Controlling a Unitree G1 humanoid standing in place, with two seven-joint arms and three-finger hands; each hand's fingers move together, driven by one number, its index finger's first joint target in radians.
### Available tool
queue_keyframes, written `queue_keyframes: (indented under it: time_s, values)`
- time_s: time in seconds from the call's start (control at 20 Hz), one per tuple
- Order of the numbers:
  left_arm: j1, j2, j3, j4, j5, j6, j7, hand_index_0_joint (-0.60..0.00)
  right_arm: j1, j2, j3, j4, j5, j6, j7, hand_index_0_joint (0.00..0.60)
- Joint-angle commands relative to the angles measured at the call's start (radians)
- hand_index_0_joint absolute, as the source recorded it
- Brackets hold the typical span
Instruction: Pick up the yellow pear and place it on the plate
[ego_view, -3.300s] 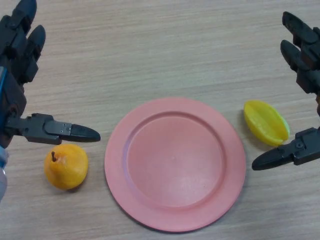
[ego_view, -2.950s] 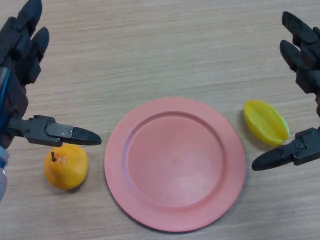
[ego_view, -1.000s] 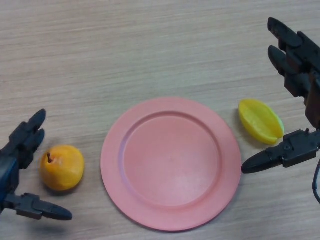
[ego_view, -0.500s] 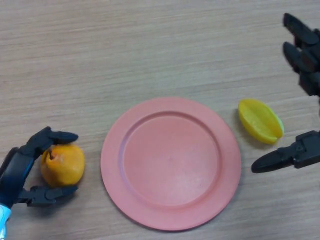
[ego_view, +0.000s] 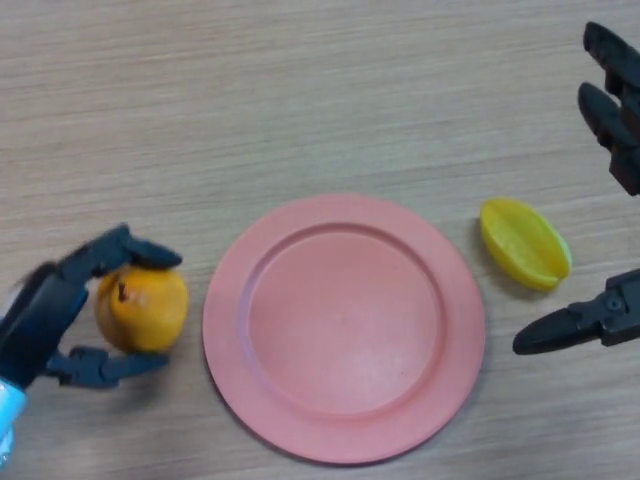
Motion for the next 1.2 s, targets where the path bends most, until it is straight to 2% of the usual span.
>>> queue_keyframes:
  time_s: [0.05,0.1,0.15,0.2,0.25,0.3,0.35,0.4,0.5,0.65,0.85,1.0,1.1,1.15,1.2]
  values:
    - [-0.013,0.028,0.077,-0.147,-0.096,0.007,-0.048,-0.600,-0.030,-0.037,-0.087,-0.071,0.036,-0.073,-0.020,0.000]
    - [-0.011,0.022,0.067,-0.184,-0.092,0.035,-0.078,-0.600,-0.032,-0.037,-0.090,-0.075,0.040,-0.075,-0.024,0.050]
    - [-0.012,0.016,0.062,-0.196,-0.093,0.042,-0.084,-0.600,-0.032,-0.037,-0.091,-0.076,0.042,-0.076,-0.024,0.150]
    - [-0.017,0.002,0.046,-0.222,-0.093,0.056,-0.091,-0.600,-0.031,-0.037,-0.093,-0.077,0.047,-0.078,-0.027,0.300]
    - [-0.022,-0.012,0.027,-0.247,-0.097,0.074,-0.099,-0.600,-0.030,-0.038,-0.094,-0.078,0.050,-0.079,-0.031,0.300]
    - [-0.034,-0.041,-0.017,-0.287,-0.092,0.105,-0.106,-0.600,-0.026,-0.039,-0.096,-0.081,0.051,-0.083,-0.035,0.150]
    - [-0.046,-0.070,-0.069,-0.307,-0.068,0.119,-0.105,-0.600,-0.024,-0.038,-0.098,-0.083,0.054,-0.088,-0.040,0.050]
    - [-0.062,-0.103,-0.121,-0.303,-0.055,0.120,-0.094,-0.600,-0.020,-0.037,-0.095,-0.076,0.045,-0.113,-0.047,0.000]
    - [-0.064,-0.135,-0.168,-0.339,-0.135,0.226,-0.129,-0.600,-0.019,-0.035,-0.097,-0.078,0.047,-0.116,-0.049,0.000]
    - [-0.096,-0.166,-0.221,-0.282,-0.096,0.214,-0.122,-0.600,-0.014,-0.036,-0.094,-0.076,0.036,-0.115,-0.040,0.000]
    - [-0.137,-0.197,-0.264,-0.166,0.004,0.118,-0.060,-0.600,-0.009,-0.031,-0.105,-0.080,0.044,-0.119,-0.042,0.000]
    - [-0.156,-0.210,-0.265,-0.139,-0.026,0.178,0.027,-0.600,-0.007,-0.036,-0.128,-0.113,0.078,-0.074,-0.039,0.000]
    - [-0.175,-0.211,-0.264,-0.100,0.008,0.164,0.072,-0.600,-0.011,-0.042,-0.150,-0.139,0.109,-0.032,-0.038,0.000]
    - [-0.177,-0.211,-0.264,-0.095,0.010,0.162,0.078,-0.600,-0.011,-0.042,-0.153,-0.142,0.114,-0.027,-0.038,0.051]
    - [-0.178,-0.211,-0.266,-0.092,0.006,0.166,0.084,-0.501,-0.009,-0.042,-0.155,-0.143,0.118,-0.027,-0.040,0.183]
